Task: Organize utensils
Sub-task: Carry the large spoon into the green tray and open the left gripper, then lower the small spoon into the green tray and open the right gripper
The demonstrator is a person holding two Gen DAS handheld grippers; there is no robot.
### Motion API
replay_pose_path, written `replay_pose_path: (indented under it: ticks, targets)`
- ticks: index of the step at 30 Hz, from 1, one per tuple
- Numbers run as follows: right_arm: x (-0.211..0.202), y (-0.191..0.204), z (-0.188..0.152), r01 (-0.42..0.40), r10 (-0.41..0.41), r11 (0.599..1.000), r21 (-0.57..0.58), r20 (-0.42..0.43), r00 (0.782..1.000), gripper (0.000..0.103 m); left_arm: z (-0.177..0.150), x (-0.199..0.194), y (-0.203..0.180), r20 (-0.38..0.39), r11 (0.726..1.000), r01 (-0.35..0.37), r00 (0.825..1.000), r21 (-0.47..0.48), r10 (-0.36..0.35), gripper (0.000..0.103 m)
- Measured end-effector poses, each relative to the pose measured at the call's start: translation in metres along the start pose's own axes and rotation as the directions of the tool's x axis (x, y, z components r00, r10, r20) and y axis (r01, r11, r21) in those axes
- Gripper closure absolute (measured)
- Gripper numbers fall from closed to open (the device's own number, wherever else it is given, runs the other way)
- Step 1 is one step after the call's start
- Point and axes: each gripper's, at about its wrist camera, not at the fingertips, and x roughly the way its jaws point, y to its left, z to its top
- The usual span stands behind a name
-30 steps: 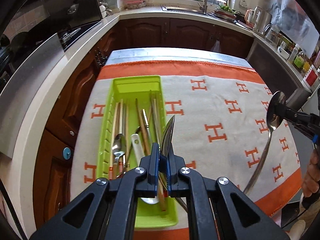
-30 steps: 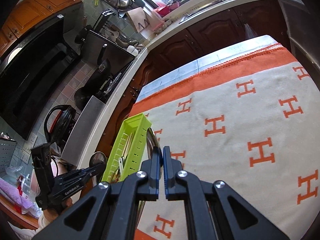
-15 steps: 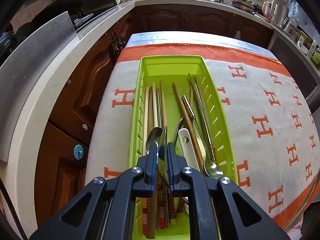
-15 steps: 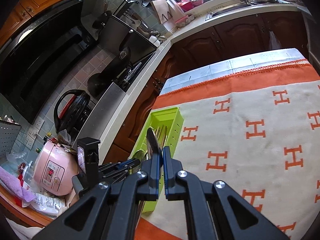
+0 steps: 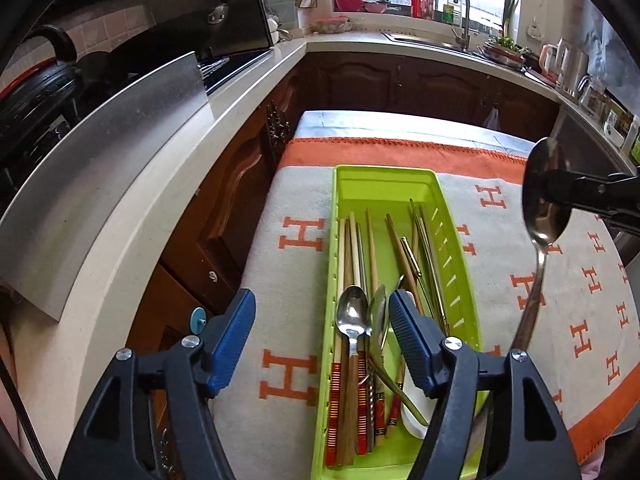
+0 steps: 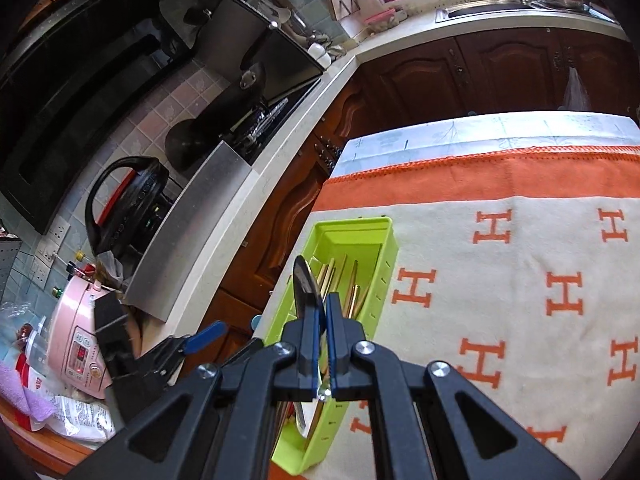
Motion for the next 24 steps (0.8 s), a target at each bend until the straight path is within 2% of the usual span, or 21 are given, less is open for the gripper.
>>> replay_pose_path:
  ticks: [5,13,16,21,24]
  targets:
    - [0.042,0.003,0.007,0.021,-0.021,1.000,0.003,-0.069,0.997,0.100,-0.001,-0.002,0.022,0.003,0.998,-0.025,1.000,-0.052,0.025,0.026]
    - [0.103,0.009,0.011,0.038,-0.035,0.999,0.017,-0.171,0.985,0.100,-0.009,0.007,0.053,-0.030,0.992,-0.032,0.999,-0.124,0.029,0.025]
    - [0.117,0.010,0.013,0.060,-0.055,0.998,0.028,-0.170,0.984,0.100,-0.012,0.009,0.060,-0.038,0.990,-0.023,0.999,-0.141,0.018,0.025]
    - [0.131,-0.002,0.017,0.152,-0.139,0.986,0.075,-0.150,0.979,0.095,-0.011,0.012,0.061,-0.034,0.989,-0.007,0.999,-0.146,0.002,0.025]
    - [0.135,-0.006,0.017,0.141,-0.124,0.987,0.083,-0.179,0.976,0.095,-0.010,0.013,0.059,-0.037,0.990,0.007,0.999,-0.142,-0.012,0.025]
